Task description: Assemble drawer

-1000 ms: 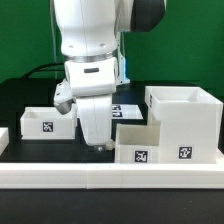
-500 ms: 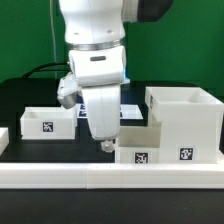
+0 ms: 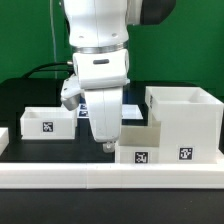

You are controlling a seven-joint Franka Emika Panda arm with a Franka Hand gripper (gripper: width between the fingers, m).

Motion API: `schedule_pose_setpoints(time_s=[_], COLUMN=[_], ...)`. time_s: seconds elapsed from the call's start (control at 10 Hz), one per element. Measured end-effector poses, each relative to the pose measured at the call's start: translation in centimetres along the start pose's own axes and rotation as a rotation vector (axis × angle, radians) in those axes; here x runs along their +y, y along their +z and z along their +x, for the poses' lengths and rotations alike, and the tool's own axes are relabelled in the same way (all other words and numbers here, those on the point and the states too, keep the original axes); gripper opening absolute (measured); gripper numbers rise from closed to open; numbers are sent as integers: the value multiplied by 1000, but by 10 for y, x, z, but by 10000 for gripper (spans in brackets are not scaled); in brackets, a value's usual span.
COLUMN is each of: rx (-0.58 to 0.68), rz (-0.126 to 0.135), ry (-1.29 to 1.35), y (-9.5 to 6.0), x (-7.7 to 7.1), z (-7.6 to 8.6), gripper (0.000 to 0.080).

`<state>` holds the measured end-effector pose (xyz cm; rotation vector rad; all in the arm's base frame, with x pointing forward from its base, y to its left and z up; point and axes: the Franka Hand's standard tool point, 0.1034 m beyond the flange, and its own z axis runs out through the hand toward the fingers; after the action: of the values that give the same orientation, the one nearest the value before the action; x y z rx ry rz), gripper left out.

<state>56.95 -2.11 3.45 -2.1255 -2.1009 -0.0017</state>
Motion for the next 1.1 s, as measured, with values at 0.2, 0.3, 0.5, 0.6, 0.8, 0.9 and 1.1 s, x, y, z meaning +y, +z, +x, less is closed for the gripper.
schedule_pose_setpoints(time_s=[0.2,0.3,0.5,0.6,0.8,0.9,1.1], rx=[13,21,4,5,5,6,6], rz=[22,24,20,22,23,23,35], ry=[-78,-98,-91,-89,-88,-86,-45], y=[0,0,-1,-1,0,1,10], x=[11,19,23,22,22,21,12], z=[4,9,12,10,10,9,5], gripper=[649,649,649,649,649,649,649])
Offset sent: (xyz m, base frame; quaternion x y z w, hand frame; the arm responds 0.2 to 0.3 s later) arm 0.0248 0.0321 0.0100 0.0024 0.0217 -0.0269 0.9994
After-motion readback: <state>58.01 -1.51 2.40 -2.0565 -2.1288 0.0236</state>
